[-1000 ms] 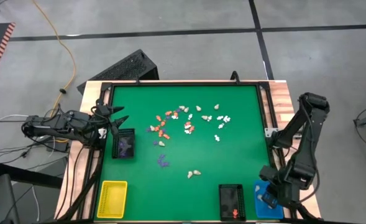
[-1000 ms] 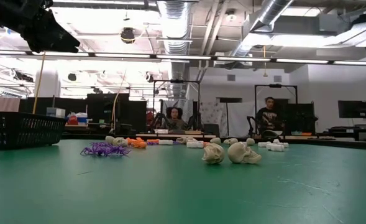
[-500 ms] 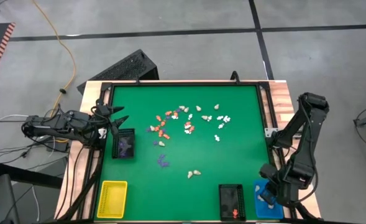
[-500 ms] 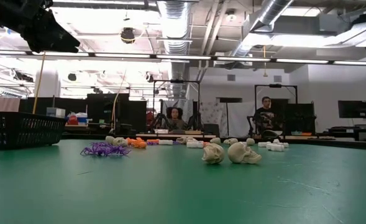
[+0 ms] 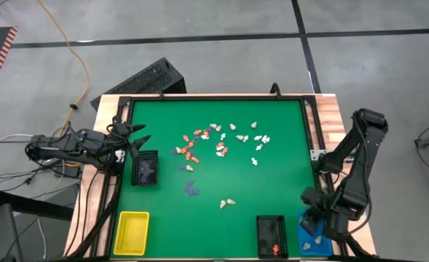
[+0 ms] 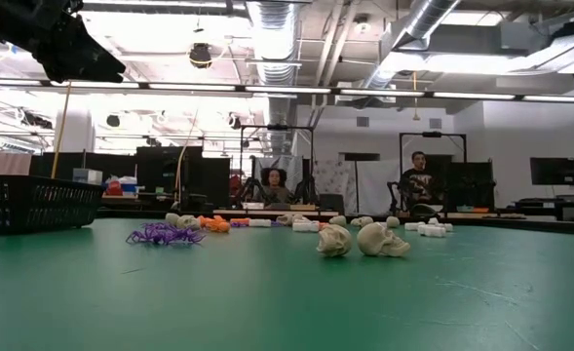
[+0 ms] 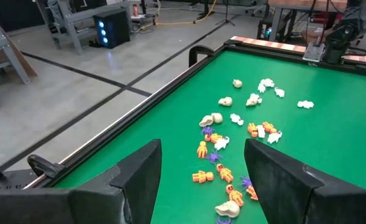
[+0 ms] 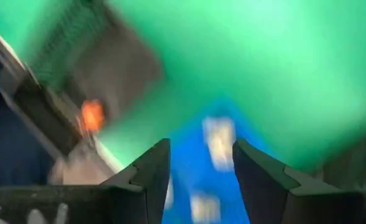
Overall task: Sort Halloween decoration
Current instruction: Put the white skull toy into the blue basket
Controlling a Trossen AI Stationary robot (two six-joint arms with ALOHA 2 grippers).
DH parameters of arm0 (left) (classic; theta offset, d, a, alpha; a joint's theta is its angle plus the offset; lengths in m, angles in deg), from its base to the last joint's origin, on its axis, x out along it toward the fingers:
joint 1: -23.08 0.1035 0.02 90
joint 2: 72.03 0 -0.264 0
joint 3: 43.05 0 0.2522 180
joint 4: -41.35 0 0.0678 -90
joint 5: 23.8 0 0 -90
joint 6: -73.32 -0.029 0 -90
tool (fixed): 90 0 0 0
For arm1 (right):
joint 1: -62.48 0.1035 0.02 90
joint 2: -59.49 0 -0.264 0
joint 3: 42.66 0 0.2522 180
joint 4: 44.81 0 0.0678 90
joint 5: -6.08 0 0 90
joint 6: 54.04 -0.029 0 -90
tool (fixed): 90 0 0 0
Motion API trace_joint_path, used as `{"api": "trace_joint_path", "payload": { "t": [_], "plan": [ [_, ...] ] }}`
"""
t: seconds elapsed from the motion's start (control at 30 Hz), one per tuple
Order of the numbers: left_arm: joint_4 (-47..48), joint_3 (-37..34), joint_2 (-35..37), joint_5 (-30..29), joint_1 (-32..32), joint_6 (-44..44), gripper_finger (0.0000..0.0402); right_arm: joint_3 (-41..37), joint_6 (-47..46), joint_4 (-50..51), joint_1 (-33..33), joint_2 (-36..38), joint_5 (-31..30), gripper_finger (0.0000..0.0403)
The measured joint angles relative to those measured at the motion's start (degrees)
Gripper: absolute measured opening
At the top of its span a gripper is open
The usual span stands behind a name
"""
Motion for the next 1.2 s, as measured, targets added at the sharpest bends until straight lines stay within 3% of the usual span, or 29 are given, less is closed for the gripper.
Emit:
{"api": "trace_joint_path", "payload": {
  "t": [0.17,0.3,0.53,0.67,0.87,1.0,1.2],
  "plan": [
    [0.0,0.0,0.0,0.0,0.0,0.0,0.0221,0.0,17.0,-0.4,-9.7,0.0,-17.6,0.0192],
    [0.0,0.0,0.0,0.0,0.0,0.0,0.0221,0.0,38.2,-6.6,-21.3,0.0,-26.0,0.0192],
    [0.0,0.0,0.0,0.0,0.0,0.0,0.0221,0.0,80.4,-29.9,-40.4,-0.9,-23.1,0.0192],
    [0.0,0.0,0.0,0.0,0.0,0.0,0.0221,0.0,95.7,-39.0,-48.4,-2.6,-19.9,0.0192],
    [0.0,0.0,0.0,0.0,0.0,0.0,0.0221,-5.3,106.5,-56.3,-63.1,-5.1,-6.5,0.0191],
    [0.2,0.0,0.0,0.0,0.0,0.0,0.0221,-9.2,106.3,-65.2,-71.1,-7.1,-4.8,0.0191],
    [0.8,0.0,0.0,0.0,0.0,0.2,0.0221,-14.8,99.6,-77.3,-77.1,-13.5,-4.9,0.0191]
  ]
}}
